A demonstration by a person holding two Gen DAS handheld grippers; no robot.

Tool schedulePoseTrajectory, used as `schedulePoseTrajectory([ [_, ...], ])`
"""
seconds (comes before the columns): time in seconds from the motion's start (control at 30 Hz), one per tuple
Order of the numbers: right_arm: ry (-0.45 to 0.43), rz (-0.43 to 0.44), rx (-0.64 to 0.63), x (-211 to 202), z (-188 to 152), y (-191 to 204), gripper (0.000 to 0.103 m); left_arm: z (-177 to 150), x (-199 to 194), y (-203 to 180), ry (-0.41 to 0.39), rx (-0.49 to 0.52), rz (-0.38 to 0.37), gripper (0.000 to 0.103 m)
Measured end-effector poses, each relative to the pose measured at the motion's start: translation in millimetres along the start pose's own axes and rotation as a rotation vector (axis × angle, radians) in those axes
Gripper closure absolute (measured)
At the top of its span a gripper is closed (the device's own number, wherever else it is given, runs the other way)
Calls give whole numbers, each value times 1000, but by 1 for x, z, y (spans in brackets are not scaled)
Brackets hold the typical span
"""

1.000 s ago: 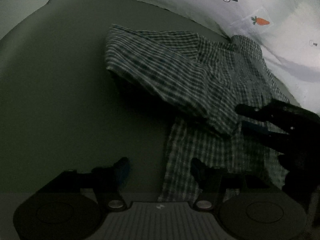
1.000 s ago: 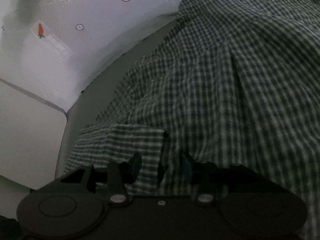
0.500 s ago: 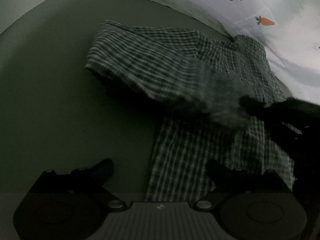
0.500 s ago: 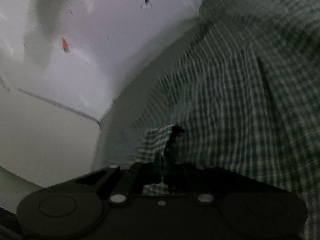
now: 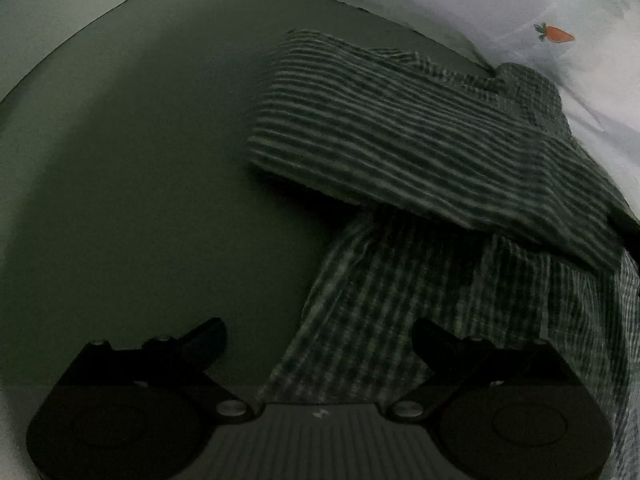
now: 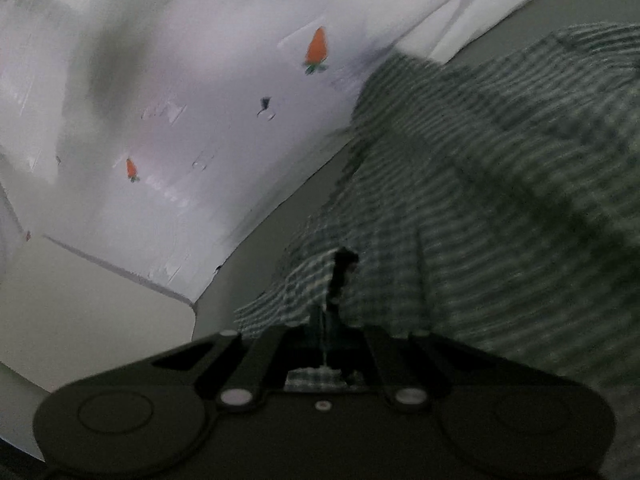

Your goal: Fold clothes

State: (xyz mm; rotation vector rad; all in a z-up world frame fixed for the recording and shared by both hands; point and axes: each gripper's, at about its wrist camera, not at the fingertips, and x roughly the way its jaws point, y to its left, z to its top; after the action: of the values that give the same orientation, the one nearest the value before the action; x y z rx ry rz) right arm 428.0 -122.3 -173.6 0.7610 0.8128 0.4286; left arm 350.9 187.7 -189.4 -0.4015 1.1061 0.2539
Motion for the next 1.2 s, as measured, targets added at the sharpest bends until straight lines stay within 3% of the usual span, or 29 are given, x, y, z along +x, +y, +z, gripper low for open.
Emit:
schedulePoseTrajectory([
  [0.2,4,-20,-40,-30,29,-22,102,-11,-13,-33,-33,-8,54,5],
  [0.5,20,-23,-115,-60,61,-60,102,-51,-12,-90,-118,105,196,4],
  [0.63,24,-19,-110,-71,71,-79,102,-72,1,-101,-83,91,192,2],
  [0.73,31,-18,-100,-78,79,-95,102,-84,2,-108,-118,75,211,0],
  [1.2,3,-1,-105,-78,129,-136,102,-78,5,-117,-64,-19,269,0],
])
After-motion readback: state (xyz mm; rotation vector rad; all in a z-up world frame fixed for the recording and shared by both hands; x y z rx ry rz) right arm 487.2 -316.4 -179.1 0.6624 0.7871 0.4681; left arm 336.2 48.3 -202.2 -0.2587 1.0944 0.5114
